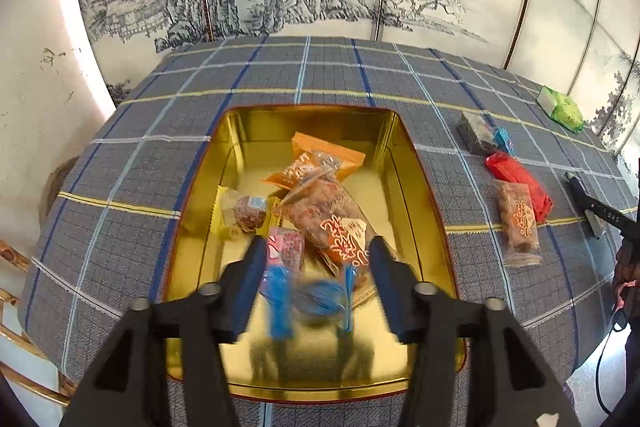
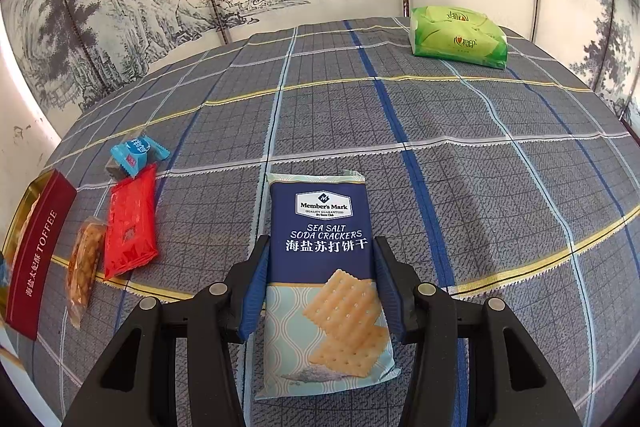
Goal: Organize snacks
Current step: 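Carry the blue candy over the tin and open the left gripper, then lift the soda cracker pack with the right gripper toward the tin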
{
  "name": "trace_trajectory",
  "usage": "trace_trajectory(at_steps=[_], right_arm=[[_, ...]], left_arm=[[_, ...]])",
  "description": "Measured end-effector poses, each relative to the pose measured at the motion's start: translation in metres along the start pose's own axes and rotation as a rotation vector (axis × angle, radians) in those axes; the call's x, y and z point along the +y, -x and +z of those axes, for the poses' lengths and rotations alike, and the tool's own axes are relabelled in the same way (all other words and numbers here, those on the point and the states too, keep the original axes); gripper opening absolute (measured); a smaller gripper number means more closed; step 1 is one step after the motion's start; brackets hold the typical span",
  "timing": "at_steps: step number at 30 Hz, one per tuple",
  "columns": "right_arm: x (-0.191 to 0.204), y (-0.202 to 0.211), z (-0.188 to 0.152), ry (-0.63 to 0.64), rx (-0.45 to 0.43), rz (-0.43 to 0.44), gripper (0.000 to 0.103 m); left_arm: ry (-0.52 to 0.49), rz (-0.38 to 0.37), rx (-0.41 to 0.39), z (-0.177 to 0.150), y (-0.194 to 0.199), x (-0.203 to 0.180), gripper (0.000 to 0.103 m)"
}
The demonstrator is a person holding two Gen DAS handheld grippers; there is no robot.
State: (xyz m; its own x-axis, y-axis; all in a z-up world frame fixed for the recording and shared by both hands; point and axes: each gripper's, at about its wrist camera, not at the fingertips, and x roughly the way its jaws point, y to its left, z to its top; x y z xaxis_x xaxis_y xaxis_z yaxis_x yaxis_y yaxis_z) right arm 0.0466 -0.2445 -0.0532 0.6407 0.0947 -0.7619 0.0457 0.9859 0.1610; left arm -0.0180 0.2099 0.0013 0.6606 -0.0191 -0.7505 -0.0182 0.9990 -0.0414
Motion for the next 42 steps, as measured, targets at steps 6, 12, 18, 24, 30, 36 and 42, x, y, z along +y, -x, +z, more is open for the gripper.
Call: trace_trajectory(at_steps=[6,12,18,24,30,36,42], right_arm=[[0.0,-0.001,0.0,0.003,0.001,-0.002,0.05],[0.0,-0.001,-0.001,0.007,0.001,-0.003,0.05],[0.007,0.005,-0.008,0.017,0.005,0.027,0.05],[0.019,0.018,-0.019,0.007,0.019,0.083,0.05],[0.035,0.038,-0.027,0.02,0.014,0.131,0.05],[0.071,0.065,-0.024,0.071,-0.009,0.2,0.05],[0.116,0.084,-0.018,0.134,-0.027,0.272,0.05]], left_arm=[[0.0,0.005,-0.046,0.002,0.015,0.0,0.065],[-0.005,0.051,-0.043,-0.003,0.021,-0.004,0.065],[0.008,0.106,-0.056,-0.009,0.026,-0.003,0.065],[0.02,0.141,-0.06,-0.012,0.028,0.001,0.066],[0.043,0.149,-0.058,-0.015,0.031,0.007,0.066],[0.051,0.156,-0.062,-0.017,0.033,0.011,0.066],[0.058,0.155,-0.067,-0.02,0.034,0.013,0.068]])
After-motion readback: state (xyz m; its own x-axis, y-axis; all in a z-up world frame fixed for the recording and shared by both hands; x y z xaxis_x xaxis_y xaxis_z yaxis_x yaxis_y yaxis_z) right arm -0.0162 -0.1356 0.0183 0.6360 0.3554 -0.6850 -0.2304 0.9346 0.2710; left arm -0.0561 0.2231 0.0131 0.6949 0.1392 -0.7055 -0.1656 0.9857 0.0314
